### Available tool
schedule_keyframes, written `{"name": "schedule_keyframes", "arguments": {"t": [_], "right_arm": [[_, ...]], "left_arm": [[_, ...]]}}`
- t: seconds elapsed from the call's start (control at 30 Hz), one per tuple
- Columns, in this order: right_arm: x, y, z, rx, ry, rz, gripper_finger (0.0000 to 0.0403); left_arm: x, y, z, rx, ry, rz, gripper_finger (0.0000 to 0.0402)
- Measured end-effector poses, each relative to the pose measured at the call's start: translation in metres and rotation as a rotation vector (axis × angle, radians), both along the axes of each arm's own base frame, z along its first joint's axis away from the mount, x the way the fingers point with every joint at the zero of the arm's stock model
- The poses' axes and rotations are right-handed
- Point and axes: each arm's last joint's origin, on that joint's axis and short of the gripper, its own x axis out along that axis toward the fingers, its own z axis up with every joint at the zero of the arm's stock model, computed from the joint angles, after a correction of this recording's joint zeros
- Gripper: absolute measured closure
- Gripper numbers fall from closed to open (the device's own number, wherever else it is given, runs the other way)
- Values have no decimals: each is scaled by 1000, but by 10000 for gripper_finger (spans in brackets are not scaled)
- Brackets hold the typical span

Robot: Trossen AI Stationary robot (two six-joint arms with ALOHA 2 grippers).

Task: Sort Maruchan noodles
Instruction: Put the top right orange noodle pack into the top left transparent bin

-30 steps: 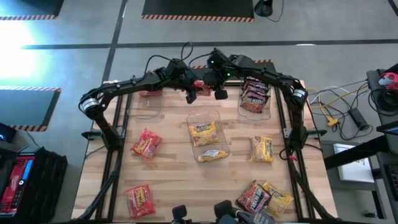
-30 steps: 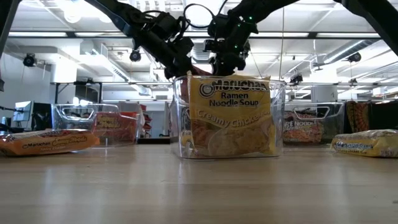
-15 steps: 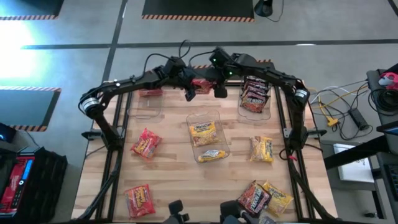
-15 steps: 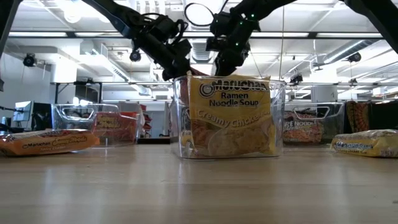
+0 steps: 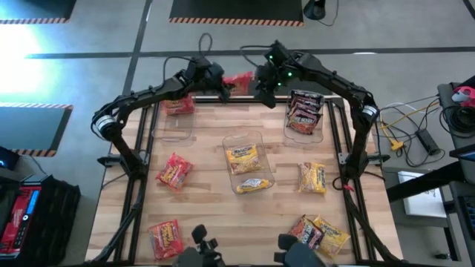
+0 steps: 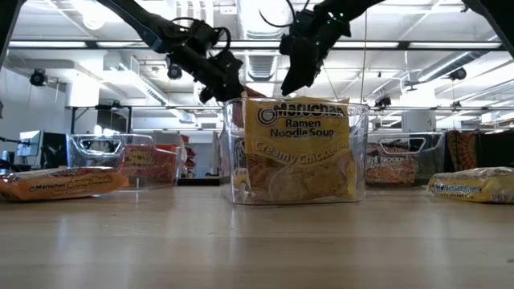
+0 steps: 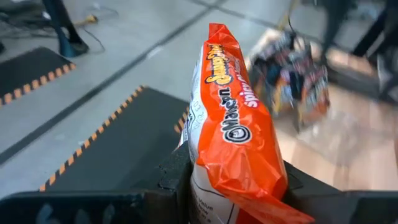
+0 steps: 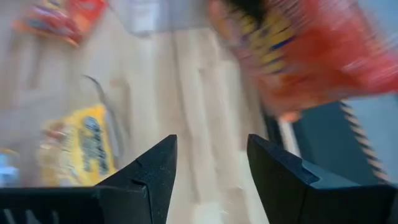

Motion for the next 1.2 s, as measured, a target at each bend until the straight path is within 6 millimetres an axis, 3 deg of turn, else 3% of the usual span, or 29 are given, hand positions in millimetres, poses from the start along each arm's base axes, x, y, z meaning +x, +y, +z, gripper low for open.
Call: {"name": "schedule_keyframes", "arguments": {"t": [0.37, 0.63, 0.97, 1.2], "right_arm": [[-9, -27, -26, 238, -187, -16, 225], [-11, -30, -58, 386, -276, -32, 225], [-16, -26, -67, 376, -628, -173, 225], [-32, -20, -80, 411, -940, -383, 225]], "left_arm": [[-9, -1, 32, 36, -187, 47, 299], [-15, -4, 46, 50, -235, 125, 299], [-13, -7, 43, -27, -311, 151, 298], [-11, -11, 50, 31, -504, 134, 298]]}}
